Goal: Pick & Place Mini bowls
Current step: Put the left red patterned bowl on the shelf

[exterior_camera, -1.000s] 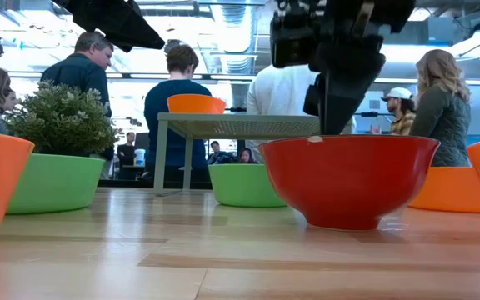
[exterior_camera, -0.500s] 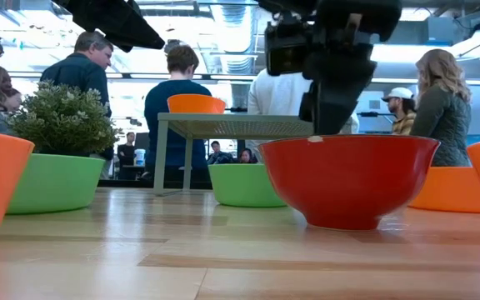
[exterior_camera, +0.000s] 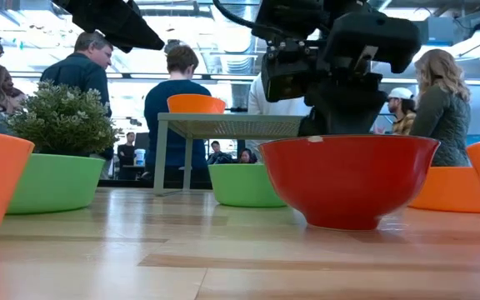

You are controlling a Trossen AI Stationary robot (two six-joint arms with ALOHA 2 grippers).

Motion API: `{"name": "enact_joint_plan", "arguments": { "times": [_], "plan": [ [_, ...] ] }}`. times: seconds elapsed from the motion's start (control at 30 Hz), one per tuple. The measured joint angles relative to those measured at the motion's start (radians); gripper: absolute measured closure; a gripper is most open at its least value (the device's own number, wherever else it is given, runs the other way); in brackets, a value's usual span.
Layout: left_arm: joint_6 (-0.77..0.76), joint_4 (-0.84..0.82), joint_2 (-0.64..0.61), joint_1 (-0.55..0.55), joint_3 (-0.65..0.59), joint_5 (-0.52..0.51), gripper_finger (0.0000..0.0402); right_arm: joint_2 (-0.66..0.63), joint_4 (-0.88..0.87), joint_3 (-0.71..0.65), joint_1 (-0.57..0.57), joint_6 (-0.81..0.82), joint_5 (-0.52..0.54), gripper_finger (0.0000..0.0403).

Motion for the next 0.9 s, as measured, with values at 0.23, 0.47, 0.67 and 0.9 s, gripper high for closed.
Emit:
{"name": "enact_joint_plan", "arguments": {
  "times": [0.23, 0.47, 0.67, 0.9],
  "plan": [
    [0.000, 0.000, 0.000, 0.000, 0.000, 0.000, 0.0312, -0.007, -0.002, 0.001, 0.002, -0.060, -0.011, 0.0393],
    [0.000, 0.000, 0.000, 0.000, 0.000, 0.000, 0.0312, -0.004, -0.147, 0.115, 0.024, -0.096, -0.033, 0.0393],
    [0.000, 0.000, 0.000, 0.000, 0.000, 0.000, 0.0312, -0.004, -0.395, 0.352, 0.018, -0.192, 0.120, 0.0386],
    [0.000, 0.000, 0.000, 0.000, -0.001, 0.000, 0.0312, -0.006, -0.648, 0.656, -0.061, -0.327, 0.381, 0.0394]
  ]
}}
